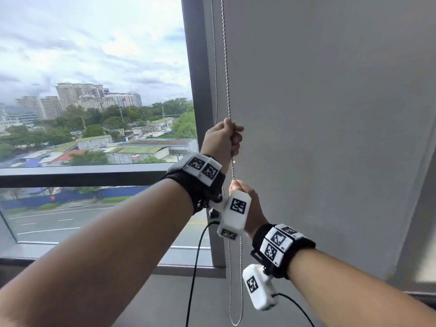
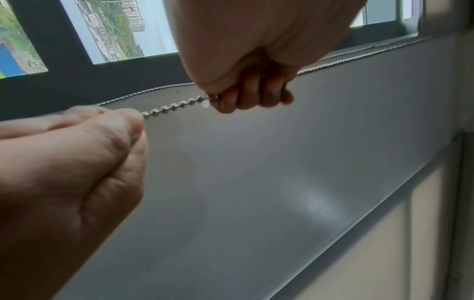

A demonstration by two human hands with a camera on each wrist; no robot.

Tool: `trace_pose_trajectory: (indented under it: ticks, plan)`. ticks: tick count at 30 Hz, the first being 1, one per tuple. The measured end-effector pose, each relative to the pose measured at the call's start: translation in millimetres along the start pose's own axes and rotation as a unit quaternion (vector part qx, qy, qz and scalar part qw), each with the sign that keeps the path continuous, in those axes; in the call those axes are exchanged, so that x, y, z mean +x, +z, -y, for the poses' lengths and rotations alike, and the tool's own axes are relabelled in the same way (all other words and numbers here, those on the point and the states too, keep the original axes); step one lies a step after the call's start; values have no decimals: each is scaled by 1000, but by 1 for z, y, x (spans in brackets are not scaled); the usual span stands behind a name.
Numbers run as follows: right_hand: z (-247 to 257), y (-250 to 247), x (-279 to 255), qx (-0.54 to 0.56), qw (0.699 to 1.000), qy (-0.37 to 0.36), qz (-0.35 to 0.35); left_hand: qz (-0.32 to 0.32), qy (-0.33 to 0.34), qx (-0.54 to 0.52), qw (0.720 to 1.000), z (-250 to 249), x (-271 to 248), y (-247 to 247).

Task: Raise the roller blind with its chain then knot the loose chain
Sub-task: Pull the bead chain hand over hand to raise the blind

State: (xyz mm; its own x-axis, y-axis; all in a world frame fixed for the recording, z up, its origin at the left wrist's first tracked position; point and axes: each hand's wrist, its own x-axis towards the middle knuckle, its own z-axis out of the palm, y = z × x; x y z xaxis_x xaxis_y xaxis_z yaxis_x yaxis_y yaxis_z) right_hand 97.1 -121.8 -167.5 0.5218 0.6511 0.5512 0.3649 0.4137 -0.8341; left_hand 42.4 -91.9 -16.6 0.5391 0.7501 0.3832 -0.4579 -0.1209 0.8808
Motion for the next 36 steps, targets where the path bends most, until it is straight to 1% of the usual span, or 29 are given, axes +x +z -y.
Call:
trace_pose_trajectory:
  ticks: [2,4,5,6,8,12,14,18,20,22,24,26,29,32,36]
  plan:
    - [-5,-4,-1,-15,1000,2,16,-17,5,-12,1000,8,-2,0]
    - [-3,-9,2,-42,999,-15,31,-14,1,-22,1000,10,-1,-2]
    - [1,-11,5,-47,998,-20,37,-12,1,-22,1000,10,-2,-3]
    - [7,-12,11,-29,999,-13,38,-18,2,-16,1000,9,-2,-5]
    - [27,-16,26,19,999,0,29,-29,4,-3,1000,9,-5,-6]
    - [79,-20,64,30,998,-62,-15,-26,1,-2,1000,19,-14,-8]
    - [104,-17,80,22,996,-80,-19,-27,3,12,1000,26,-19,-13]
    - [146,-9,100,33,995,-93,19,-42,-28,42,998,46,-29,-23]
    - [160,-7,106,31,994,-93,49,-51,-47,66,995,61,-35,-30]
    - [169,-5,110,45,993,-86,64,-61,-68,93,991,80,-41,-40]
    - [169,0,113,58,995,-69,52,-59,-86,105,989,96,-50,-47]
    - [156,10,116,42,997,-65,20,-39,-93,103,989,106,-63,-51]
    - [130,23,113,17,995,-95,-22,-12,-114,96,989,107,-75,-50]
    - [114,24,109,31,994,-98,-42,-12,-139,67,988,99,-73,-54]
    - [98,19,101,32,994,-95,-48,-26,-105,69,992,76,-44,-60]
